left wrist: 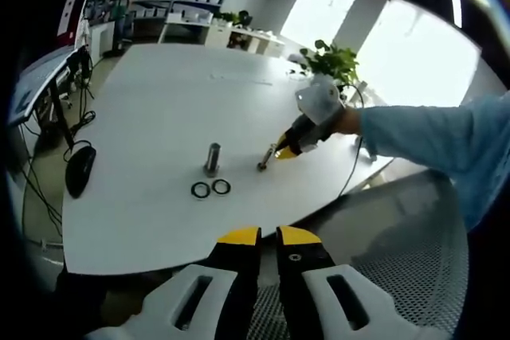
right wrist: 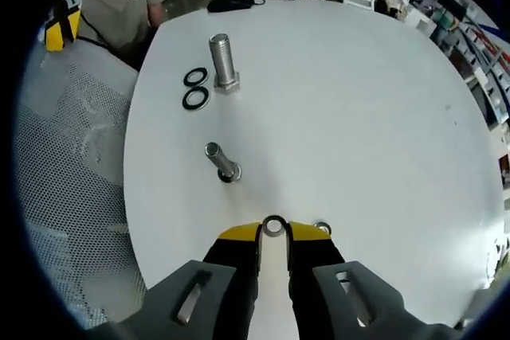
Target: Place the washer onto the threaded stud by aligning its center hole with the stud, sliding it down to the base, and recovering from edge contact or off-axis alignment until the washer reaches the visible bottom stop.
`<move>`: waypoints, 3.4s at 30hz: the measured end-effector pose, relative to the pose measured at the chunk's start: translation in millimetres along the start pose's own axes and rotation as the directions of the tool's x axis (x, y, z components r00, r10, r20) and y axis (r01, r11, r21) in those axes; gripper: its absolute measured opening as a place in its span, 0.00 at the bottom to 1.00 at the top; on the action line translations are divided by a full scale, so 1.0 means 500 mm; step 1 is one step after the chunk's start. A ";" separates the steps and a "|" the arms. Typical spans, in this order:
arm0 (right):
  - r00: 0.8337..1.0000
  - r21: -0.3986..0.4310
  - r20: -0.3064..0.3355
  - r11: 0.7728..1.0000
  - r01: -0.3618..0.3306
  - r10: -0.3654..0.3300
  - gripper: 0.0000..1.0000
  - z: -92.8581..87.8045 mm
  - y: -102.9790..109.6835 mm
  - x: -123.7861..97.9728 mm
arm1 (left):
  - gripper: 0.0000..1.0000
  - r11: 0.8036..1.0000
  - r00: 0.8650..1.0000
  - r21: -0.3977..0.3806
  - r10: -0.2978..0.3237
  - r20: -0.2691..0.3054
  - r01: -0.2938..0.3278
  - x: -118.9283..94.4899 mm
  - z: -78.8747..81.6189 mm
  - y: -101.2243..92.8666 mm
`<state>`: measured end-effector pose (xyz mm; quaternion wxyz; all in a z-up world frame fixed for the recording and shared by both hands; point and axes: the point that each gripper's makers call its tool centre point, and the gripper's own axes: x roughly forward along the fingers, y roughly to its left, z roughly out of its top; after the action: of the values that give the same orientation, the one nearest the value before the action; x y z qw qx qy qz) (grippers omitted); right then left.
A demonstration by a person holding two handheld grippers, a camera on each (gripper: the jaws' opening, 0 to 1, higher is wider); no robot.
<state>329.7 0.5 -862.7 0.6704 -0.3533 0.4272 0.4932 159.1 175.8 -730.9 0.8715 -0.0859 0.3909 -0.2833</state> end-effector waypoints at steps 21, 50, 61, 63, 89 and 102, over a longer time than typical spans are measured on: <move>0.997 -0.030 0.072 0.999 0.036 -0.034 0.14 0.052 0.006 -0.061 | 0.05 1.000 1.000 0.005 0.000 -0.004 0.000 0.000 -0.002 -0.001; 0.995 -0.119 0.091 0.992 -0.028 0.039 0.14 0.122 0.063 -0.085 | 0.05 1.000 1.000 0.007 0.002 0.003 -0.002 -0.001 -0.001 0.000; 0.997 -0.150 0.063 0.988 -0.041 0.051 0.14 0.126 0.072 -0.064 | 0.06 1.000 1.000 0.002 0.002 0.009 -0.002 -0.002 0.001 0.000; 0.997 -0.154 0.057 0.987 -0.042 0.052 0.14 0.126 0.071 -0.062 | 0.06 1.000 1.000 0.000 0.002 0.011 -0.002 -0.002 0.002 0.000; 0.998 -0.166 0.003 0.984 -0.066 0.068 0.14 0.105 0.073 -0.020 | 0.06 1.000 1.000 -0.001 0.000 0.009 0.000 -0.001 0.001 0.000; 0.996 -0.168 -0.023 0.982 -0.085 0.083 0.13 0.094 0.077 0.010 | 0.05 1.000 1.000 -0.003 0.000 0.002 0.000 0.000 0.000 0.000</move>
<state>304.1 54.6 -851.1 0.6132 -0.3944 0.4035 0.5528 159.0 175.9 -730.8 0.8717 -0.0875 0.3905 -0.2827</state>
